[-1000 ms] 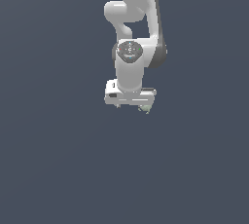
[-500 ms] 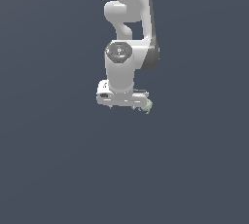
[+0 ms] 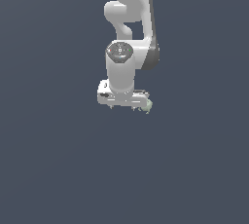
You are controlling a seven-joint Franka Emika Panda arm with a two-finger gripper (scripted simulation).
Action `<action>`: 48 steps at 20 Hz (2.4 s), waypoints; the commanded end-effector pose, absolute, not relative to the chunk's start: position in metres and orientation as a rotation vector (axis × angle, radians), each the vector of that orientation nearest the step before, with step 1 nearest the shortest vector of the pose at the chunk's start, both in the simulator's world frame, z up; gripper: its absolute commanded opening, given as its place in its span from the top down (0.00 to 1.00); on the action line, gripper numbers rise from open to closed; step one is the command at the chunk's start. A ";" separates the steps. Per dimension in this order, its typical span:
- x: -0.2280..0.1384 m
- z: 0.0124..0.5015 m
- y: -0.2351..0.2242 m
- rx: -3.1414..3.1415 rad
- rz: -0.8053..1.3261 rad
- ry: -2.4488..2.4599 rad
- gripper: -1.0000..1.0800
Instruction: Pick up the object and move it to a goal position.
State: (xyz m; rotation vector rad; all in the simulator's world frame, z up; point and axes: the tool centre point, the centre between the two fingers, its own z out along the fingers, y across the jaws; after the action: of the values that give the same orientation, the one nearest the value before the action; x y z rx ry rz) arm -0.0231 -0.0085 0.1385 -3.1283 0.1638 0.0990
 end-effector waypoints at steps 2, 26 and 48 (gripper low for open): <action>-0.027 0.135 0.000 -3.129 0.094 0.195 0.04; -0.097 0.094 0.107 -3.076 0.011 0.646 0.04; -0.110 0.056 0.118 -3.062 0.000 0.704 0.04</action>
State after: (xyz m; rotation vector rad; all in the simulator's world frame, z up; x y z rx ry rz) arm -0.1097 0.1185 0.0636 -3.0620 0.7029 0.0001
